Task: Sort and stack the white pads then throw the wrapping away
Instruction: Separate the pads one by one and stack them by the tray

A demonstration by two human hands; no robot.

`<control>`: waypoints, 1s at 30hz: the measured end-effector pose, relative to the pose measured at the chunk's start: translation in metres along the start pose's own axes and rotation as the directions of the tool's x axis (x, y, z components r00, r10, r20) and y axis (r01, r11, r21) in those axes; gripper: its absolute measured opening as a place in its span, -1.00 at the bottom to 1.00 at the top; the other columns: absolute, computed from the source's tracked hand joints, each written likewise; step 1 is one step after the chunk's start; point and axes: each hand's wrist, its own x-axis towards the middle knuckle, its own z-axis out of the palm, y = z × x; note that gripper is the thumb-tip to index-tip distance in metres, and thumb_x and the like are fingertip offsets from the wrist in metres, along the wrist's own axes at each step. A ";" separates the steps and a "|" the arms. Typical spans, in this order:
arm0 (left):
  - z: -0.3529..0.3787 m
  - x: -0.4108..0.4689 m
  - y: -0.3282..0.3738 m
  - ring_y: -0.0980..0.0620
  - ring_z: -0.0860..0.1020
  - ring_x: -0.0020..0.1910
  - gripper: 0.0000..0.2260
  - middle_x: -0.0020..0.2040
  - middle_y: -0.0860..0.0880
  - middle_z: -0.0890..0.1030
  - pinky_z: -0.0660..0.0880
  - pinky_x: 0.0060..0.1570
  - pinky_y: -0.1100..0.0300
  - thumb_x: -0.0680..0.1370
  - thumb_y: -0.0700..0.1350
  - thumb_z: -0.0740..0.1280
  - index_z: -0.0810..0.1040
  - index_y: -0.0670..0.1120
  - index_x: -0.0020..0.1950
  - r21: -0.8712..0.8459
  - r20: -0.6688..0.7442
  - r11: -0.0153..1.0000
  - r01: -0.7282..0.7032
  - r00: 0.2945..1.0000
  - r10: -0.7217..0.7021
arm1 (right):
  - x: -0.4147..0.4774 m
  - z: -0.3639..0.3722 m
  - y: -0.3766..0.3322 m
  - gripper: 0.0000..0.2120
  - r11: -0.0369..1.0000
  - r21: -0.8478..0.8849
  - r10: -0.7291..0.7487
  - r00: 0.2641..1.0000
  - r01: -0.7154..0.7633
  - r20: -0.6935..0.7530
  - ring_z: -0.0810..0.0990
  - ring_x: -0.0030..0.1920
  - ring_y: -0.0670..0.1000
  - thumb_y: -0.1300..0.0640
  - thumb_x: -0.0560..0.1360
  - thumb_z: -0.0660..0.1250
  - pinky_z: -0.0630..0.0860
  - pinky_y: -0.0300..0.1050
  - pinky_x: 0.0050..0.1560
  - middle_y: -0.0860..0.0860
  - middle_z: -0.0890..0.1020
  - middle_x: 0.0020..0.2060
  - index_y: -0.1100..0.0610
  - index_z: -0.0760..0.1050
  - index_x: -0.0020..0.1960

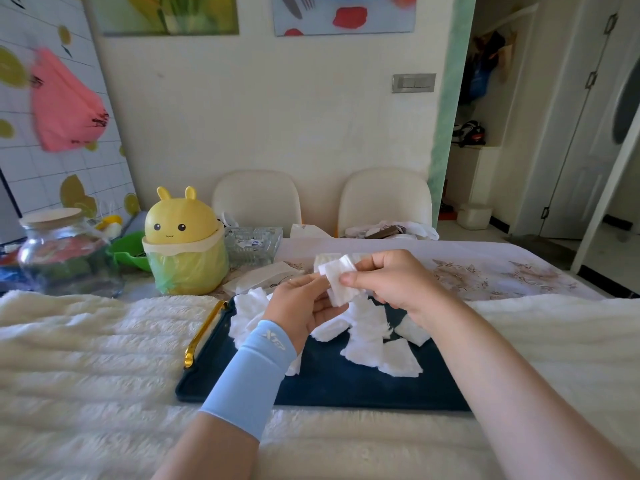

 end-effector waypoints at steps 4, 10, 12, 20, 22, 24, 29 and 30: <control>0.002 -0.001 0.002 -0.15 0.69 0.00 -0.77 0.04 -0.25 0.69 0.66 -0.06 0.07 0.64 -0.16 0.28 0.60 -0.28 0.17 -0.014 0.013 1.000 0.014 1.000 -0.014 | 0.001 0.003 0.001 -0.76 1.000 -0.015 0.013 1.000 -0.013 -0.026 0.54 -0.24 -0.11 0.02 0.43 0.56 0.41 -0.24 -0.25 -0.09 0.61 -0.27 0.15 0.65 -0.02; 0.000 0.000 0.000 -0.12 0.67 0.08 -0.69 0.02 -0.20 0.71 0.62 0.05 0.11 0.45 -0.16 0.51 0.63 -0.25 0.14 0.146 0.021 0.988 -0.043 0.999 0.040 | 0.000 0.004 0.002 -0.87 0.999 -0.033 -0.017 1.000 0.017 0.000 0.51 -0.32 -0.13 0.06 0.49 0.48 0.39 -0.30 -0.32 -0.10 0.59 -0.27 0.08 0.61 -0.03; -0.003 0.003 0.000 -0.07 0.70 -0.04 -0.81 -0.04 -0.16 0.72 0.64 -0.01 0.15 0.49 -0.30 0.45 0.63 -0.24 0.10 0.155 -0.058 0.987 -0.046 0.997 0.056 | 0.001 -0.004 0.004 -0.94 0.990 -0.105 -0.094 0.996 0.094 0.001 0.56 -0.30 -0.14 0.09 0.49 0.47 0.46 -0.30 -0.28 -0.11 0.64 -0.22 0.03 0.62 -0.05; -0.016 0.010 -0.001 -0.06 0.70 -0.09 -0.89 -0.07 -0.15 0.73 0.63 0.03 0.10 0.50 -0.32 0.43 0.65 -0.19 0.00 0.126 -0.182 0.991 -0.041 0.981 0.064 | -0.001 -0.014 0.017 -0.74 0.722 -0.665 0.051 0.943 0.192 0.328 0.62 0.01 -0.15 -0.03 0.35 0.59 0.58 -0.16 -0.03 -0.24 0.63 0.02 -0.13 0.65 0.02; -0.015 0.010 -0.002 -0.05 0.71 -0.10 -0.89 -0.09 -0.13 0.73 0.63 0.01 0.12 0.50 -0.31 0.44 0.65 -0.19 0.00 0.150 -0.187 0.987 -0.050 0.979 0.078 | 0.001 -0.011 0.019 -0.80 0.741 -0.642 0.019 0.949 0.199 0.316 0.61 0.01 -0.15 0.00 0.42 0.55 0.55 -0.20 -0.07 -0.23 0.63 0.02 -0.11 0.66 0.03; -0.016 0.012 -0.002 -0.03 0.71 -0.12 -0.89 -0.10 -0.11 0.73 0.63 -0.02 0.13 0.50 -0.30 0.44 0.65 -0.17 0.01 0.188 -0.210 0.980 -0.065 0.972 0.104 | 0.002 -0.014 0.018 -0.93 0.806 -0.556 -0.040 0.957 0.201 0.288 0.62 -0.04 -0.17 0.02 0.47 0.52 0.53 -0.24 -0.06 -0.24 0.66 -0.08 -0.08 0.68 -0.05; -0.018 0.011 0.001 -0.05 0.70 -0.13 -0.94 -0.11 -0.09 0.70 0.64 -0.11 0.17 0.54 -0.25 0.40 0.65 -0.12 -0.05 0.258 -0.301 0.960 -0.109 0.935 0.187 | 0.002 -0.025 0.012 -0.92 0.967 -0.179 -0.128 0.955 0.180 0.267 0.62 -0.19 -0.14 0.08 0.56 0.43 0.56 -0.20 -0.10 -0.10 0.70 -0.21 0.07 0.67 -0.03; -0.017 0.011 0.001 -0.06 0.70 -0.13 -0.94 -0.10 -0.09 0.70 0.64 -0.10 0.16 0.54 -0.24 0.39 0.65 -0.12 -0.05 0.266 -0.306 0.957 -0.112 0.932 0.194 | 0.002 -0.025 0.012 -0.91 0.982 -0.110 -0.121 0.955 0.156 0.271 0.62 -0.19 -0.09 0.10 0.58 0.41 0.60 -0.14 -0.13 -0.01 0.69 -0.19 0.10 0.66 -0.01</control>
